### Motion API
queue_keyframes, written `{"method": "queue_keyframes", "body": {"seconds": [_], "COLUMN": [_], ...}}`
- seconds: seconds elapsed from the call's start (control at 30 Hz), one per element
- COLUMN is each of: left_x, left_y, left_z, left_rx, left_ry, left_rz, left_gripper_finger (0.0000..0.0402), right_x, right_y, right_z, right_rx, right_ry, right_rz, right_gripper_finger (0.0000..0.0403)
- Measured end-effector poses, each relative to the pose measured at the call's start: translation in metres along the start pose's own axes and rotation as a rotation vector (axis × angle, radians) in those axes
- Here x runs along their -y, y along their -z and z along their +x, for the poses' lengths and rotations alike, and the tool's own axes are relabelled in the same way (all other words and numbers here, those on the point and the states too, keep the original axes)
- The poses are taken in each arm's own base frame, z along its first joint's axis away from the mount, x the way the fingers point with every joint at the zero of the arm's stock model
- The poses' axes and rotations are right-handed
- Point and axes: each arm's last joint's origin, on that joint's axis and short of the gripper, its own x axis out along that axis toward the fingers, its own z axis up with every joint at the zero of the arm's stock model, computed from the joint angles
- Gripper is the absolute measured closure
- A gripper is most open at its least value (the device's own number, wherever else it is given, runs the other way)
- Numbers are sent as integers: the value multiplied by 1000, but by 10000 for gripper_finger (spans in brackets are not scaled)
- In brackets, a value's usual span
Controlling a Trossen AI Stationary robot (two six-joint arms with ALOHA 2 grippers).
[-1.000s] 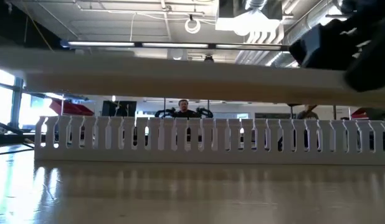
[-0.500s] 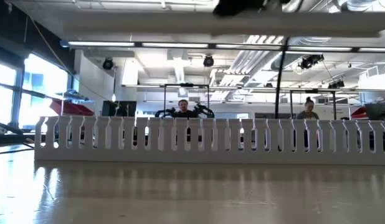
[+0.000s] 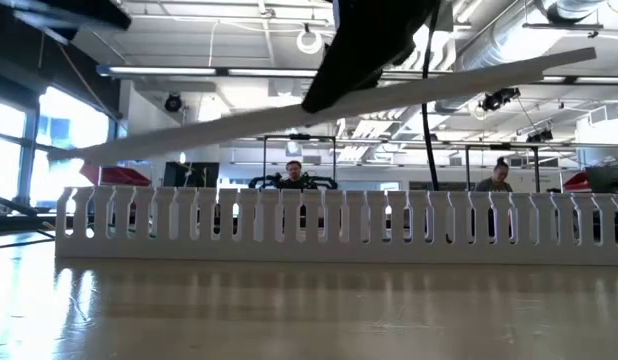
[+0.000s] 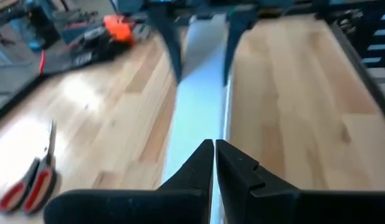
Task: Ziptie cables
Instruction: Close the white cable duct lid
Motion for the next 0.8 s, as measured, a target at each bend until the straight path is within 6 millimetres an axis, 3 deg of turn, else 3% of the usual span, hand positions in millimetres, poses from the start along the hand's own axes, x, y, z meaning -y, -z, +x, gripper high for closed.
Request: {"method": "queue_keyframes", "body": {"seconds": [0.4,0.53,0.8], "left_x": [-15,-17,-19], "left_y": [51,61,68], "left_z": [6,8,8], "left_rx": [13,36,52], "left_ry": [-48,5,30], "left_rz": [-98,-118,-135], "left_gripper_finger": [401,401,402], "right_x": [1,-1,1], "right_y": [5,10,5], "right_z": [8,17,9], "right_rx": [-44,-80,-58], "right_ry": [-13,-25,-30], "right_rz": [47,46,49], "right_gripper_finger": [188,188,188]}}
